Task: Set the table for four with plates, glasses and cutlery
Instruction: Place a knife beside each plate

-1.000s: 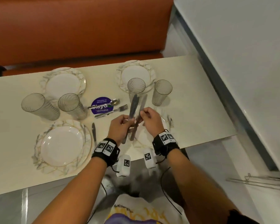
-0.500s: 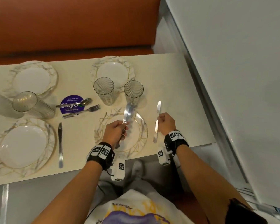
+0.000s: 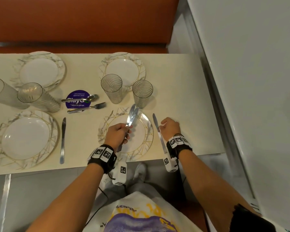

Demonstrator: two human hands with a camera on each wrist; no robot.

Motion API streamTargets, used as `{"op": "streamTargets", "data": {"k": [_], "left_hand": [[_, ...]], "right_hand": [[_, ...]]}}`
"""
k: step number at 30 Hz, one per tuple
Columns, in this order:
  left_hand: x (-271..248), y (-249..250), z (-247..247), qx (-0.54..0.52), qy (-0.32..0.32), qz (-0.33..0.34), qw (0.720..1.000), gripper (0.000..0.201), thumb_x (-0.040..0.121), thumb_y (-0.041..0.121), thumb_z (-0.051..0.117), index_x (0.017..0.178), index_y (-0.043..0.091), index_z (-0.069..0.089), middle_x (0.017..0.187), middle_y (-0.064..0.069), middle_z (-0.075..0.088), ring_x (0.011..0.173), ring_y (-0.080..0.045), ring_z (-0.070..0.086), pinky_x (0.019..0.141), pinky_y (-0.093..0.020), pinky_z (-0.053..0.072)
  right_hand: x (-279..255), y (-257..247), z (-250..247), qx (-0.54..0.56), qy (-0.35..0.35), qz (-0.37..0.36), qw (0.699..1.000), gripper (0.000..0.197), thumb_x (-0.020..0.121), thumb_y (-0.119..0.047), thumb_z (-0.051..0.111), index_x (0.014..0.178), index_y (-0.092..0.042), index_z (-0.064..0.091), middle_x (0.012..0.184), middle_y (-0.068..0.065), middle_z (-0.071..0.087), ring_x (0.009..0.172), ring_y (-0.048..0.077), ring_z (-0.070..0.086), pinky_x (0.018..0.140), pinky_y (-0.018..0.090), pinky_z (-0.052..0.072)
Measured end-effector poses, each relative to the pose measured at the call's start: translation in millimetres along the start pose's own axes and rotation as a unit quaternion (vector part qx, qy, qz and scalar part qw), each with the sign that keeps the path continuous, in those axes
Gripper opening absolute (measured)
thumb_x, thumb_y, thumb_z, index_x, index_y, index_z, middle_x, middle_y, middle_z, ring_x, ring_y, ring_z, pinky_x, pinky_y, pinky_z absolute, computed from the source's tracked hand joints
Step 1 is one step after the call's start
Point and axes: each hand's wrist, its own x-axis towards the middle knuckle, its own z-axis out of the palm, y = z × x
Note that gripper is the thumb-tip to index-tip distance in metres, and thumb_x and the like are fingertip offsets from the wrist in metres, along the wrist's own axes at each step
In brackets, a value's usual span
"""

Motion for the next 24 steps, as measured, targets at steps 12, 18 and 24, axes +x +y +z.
{"op": "streamTargets", "data": {"k": [12, 18, 24], "left_hand": [[-1, 0, -9, -0.014, 0.005, 0.003, 1.000, 0.022, 0.101, -0.001, 0.054, 0.100, 0.003, 0.075, 0.080, -0.011, 0.064, 0.058, -0.017, 0.053, 0.046, -0.023, 0.040], [-2, -2, -8, -0.010, 0.004, 0.005, 1.000, 0.021, 0.100, 0.000, 0.056, 0.101, 0.003, 0.077, 0.080, -0.010, 0.065, 0.058, -0.017, 0.053, 0.047, -0.024, 0.042], [-2, -4, -12, -0.003, -0.005, 0.016, 1.000, 0.021, 0.100, 0.001, 0.058, 0.106, 0.003, 0.078, 0.082, -0.011, 0.064, 0.058, -0.015, 0.054, 0.047, -0.023, 0.043]], "right_hand": [[-3, 19, 9, -0.062, -0.066, -0.137, 0.987, 0.060, 0.093, -0.009, 0.068, 0.147, -0.030, 0.052, 0.114, 0.002, 0.044, 0.106, 0.019, 0.055, 0.098, 0.022, 0.048], [-6, 21, 14, -0.052, -0.052, -0.129, 0.989, 0.059, 0.094, -0.010, 0.069, 0.147, -0.029, 0.052, 0.112, -0.001, 0.043, 0.109, 0.020, 0.056, 0.099, 0.021, 0.046], [-7, 18, 14, -0.053, -0.052, -0.120, 0.990, 0.058, 0.094, -0.012, 0.068, 0.146, -0.030, 0.052, 0.110, -0.001, 0.042, 0.106, 0.019, 0.054, 0.099, 0.026, 0.050]]}}
